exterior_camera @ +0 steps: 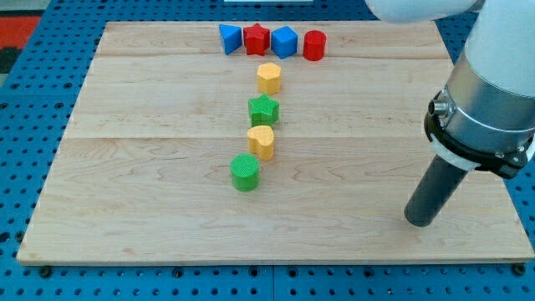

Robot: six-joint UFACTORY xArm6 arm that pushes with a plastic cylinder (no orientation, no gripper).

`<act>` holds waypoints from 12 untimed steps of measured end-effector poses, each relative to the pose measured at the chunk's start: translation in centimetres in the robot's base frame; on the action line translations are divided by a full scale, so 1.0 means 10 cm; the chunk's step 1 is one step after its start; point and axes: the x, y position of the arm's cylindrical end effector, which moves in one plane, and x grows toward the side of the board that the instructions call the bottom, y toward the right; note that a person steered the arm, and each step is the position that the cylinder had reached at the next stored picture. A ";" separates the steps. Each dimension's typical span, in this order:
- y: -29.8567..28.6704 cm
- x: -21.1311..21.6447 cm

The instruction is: Push the red star into the triangle

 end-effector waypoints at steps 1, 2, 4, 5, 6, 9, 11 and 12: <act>0.00 0.00; -0.01 0.00; 0.14 -0.98; 0.30 -1.77; 0.33 -2.41; 0.27 -2.78; 0.05 -3.43; -0.48 -3.44</act>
